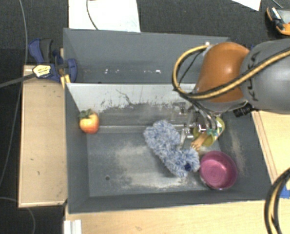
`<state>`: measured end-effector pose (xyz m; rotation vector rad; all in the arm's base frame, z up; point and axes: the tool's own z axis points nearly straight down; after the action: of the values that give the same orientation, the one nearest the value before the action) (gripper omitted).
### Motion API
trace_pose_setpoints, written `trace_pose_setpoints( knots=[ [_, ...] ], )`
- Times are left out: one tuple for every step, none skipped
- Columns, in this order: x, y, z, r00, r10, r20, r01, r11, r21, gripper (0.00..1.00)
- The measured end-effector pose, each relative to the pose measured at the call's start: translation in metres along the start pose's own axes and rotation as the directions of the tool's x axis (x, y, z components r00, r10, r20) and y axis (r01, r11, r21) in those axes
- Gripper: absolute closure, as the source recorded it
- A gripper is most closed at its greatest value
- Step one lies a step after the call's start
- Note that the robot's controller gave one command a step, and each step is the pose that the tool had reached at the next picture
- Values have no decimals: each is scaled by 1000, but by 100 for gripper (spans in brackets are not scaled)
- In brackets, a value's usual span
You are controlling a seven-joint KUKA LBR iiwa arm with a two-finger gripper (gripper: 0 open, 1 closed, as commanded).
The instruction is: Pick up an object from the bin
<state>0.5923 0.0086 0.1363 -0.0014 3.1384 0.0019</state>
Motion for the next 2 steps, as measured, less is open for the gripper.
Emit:
trace_pose_setpoints(
  knots=[
    [0,0,0,1000,0,0,0,1000,0,0],
    [3,-4,8,1000,17,5,-17,1000,-1,0]
  ],
)
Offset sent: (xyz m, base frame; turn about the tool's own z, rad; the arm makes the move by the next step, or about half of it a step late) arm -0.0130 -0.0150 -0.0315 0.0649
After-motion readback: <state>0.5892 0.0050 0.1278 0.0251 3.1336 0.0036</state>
